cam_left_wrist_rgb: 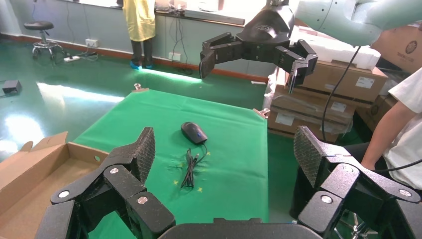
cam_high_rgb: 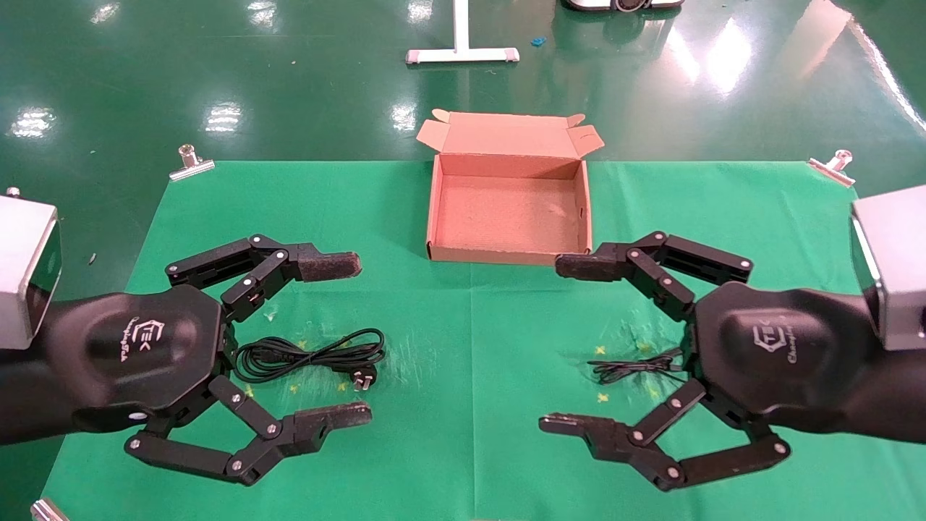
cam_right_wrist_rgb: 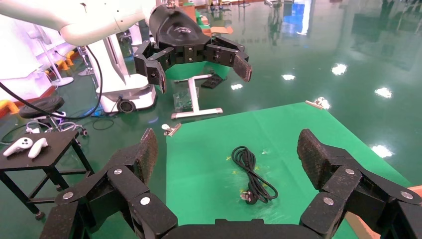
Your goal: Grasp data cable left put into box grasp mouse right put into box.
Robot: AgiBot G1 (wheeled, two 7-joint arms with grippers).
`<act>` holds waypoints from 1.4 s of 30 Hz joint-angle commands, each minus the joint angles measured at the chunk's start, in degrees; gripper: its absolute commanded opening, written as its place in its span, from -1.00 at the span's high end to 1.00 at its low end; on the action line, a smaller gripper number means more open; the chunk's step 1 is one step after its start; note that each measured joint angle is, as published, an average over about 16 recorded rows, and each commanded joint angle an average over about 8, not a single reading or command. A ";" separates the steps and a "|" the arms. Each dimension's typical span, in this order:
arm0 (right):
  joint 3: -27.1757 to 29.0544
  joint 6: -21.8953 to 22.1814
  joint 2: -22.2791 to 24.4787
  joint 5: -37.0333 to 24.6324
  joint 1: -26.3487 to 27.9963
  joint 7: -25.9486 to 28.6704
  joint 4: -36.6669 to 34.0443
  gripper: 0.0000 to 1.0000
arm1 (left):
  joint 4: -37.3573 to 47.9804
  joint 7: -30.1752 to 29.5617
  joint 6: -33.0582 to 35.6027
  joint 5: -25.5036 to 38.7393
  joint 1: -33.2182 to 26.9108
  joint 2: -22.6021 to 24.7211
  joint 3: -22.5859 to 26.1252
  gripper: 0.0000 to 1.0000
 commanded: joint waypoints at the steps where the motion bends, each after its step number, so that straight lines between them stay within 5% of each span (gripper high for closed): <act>1: 0.00 0.00 0.00 0.00 0.00 0.00 0.00 -1.00 | 0.00 0.00 0.00 0.00 0.00 0.00 0.00 -1.00; 37: -0.02 0.35 0.27 -0.51 -0.09 -0.08 -0.15 -1.00 | -0.01 0.00 0.01 0.06 0.02 -0.02 0.02 -1.00; 42: -0.40 2.63 1.66 -4.44 -0.60 -1.11 0.10 -1.00 | -1.38 -0.98 0.15 4.91 -1.10 -0.75 2.06 -1.00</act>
